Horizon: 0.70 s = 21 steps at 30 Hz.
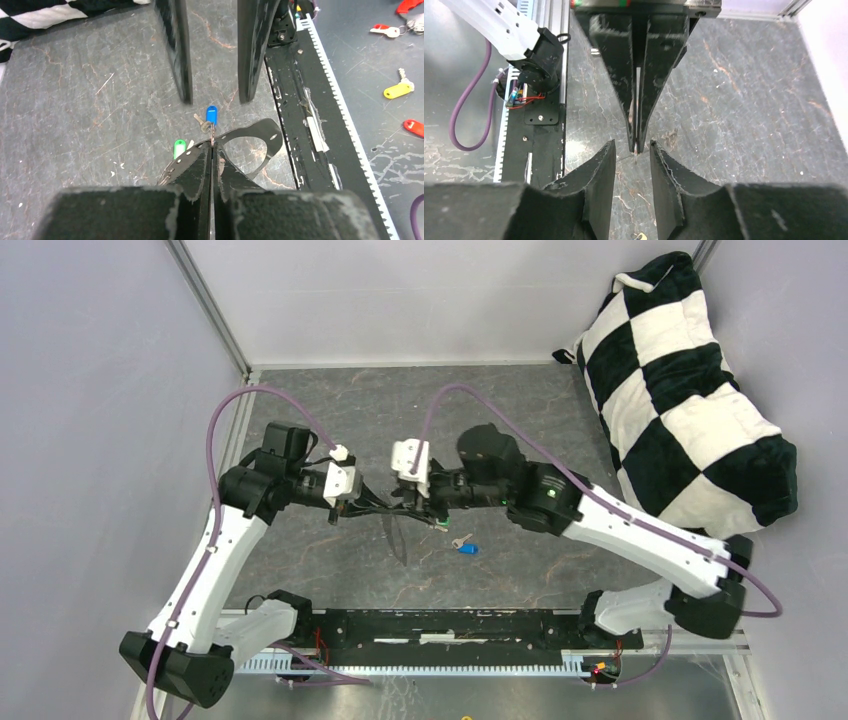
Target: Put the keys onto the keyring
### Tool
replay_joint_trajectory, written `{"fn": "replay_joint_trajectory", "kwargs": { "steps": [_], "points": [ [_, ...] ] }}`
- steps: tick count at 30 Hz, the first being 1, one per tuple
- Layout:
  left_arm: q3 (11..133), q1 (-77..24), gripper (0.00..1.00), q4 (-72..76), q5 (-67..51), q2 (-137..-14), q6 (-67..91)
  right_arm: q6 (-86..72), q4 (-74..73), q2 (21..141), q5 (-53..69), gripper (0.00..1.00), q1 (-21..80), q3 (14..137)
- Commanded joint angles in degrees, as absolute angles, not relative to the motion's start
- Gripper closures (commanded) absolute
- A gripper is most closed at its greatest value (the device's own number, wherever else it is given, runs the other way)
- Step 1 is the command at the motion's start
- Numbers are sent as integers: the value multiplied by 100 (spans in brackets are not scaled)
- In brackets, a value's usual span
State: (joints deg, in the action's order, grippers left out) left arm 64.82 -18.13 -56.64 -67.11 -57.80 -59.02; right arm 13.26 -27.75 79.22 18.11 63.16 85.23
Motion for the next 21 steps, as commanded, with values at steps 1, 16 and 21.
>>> {"fn": "replay_joint_trajectory", "kwargs": {
  "steps": [1, 16, 21],
  "points": [
    [6763, -1846, 98, -5590, -7362, -5805, -5502, 1114, -1432, 7054, 1943, 62, 6151, 7605],
    [7131, -1844, 98, -5585, -8326, -5856, -5147, 765, 1850, 5918, 2954, 56, 5788, 5150],
    [7141, -1840, 98, -5587, -8393, -5840, -5128, 453, 2254, 6026, 3154, 58, 5792, 5100]
  ]
}}
